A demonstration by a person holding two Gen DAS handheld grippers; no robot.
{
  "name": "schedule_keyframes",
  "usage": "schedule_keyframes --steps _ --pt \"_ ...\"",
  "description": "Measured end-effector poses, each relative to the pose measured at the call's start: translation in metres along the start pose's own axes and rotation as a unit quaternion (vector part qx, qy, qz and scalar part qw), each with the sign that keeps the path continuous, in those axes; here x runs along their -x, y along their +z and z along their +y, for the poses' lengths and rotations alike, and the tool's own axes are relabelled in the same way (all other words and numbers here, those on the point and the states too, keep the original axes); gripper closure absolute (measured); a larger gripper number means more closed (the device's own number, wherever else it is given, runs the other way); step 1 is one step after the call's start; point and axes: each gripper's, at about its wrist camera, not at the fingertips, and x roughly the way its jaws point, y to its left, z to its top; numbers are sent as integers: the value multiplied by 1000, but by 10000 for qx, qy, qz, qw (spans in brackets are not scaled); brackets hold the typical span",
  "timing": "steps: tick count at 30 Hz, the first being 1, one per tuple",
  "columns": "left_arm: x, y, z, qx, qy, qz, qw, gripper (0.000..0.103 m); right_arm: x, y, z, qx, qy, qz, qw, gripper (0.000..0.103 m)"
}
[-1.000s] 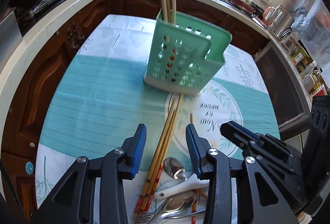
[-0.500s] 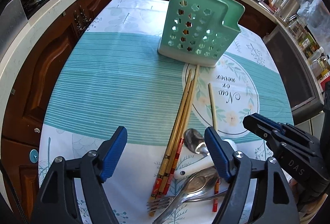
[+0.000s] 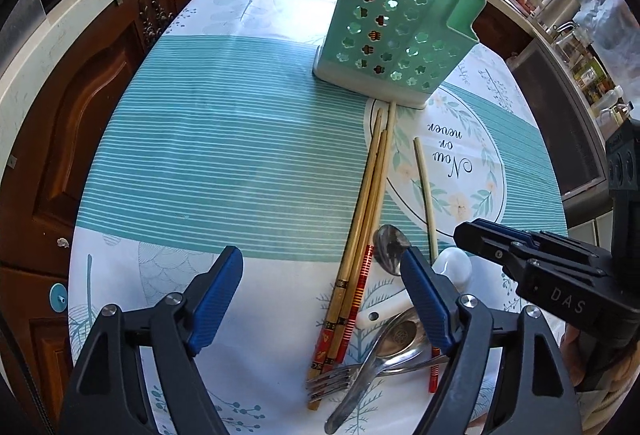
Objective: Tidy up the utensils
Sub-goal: 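Bring both open grippers back over the remaining utensils, then lower the left gripper onto a red-banded bamboo chopstick and close on it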
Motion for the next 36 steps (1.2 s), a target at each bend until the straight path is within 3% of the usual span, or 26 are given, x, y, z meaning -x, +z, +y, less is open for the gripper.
schedule_keyframes --steps 6,12,15,19,22,28,36 --pt "-3 0 9 27 -159 83 9998 24 -20 9 1 -138 -60 338 9993 81" --pt "-13 6 19 188 -639 354 9972 25 -36 22 6 -171 -264 463 9984 81" --pt "-21 15 23 218 -926 617 9936 36 -40 26 11 -85 -345 471 9983 81" --pt "-30 24 21 57 -967 916 9911 54 -45 28 16 -86 -300 504 9982 81" --pt "-36 28 13 -155 -1099 1182 9868 58 -45 27 15 -99 -272 504 9983 81" --pt "-48 36 -7 -618 -762 1398 9853 71 -41 24 12 -150 -214 446 9987 81" --pt "-67 34 -23 -865 -394 1661 9815 72 -32 19 -2 -219 -161 401 9988 81"
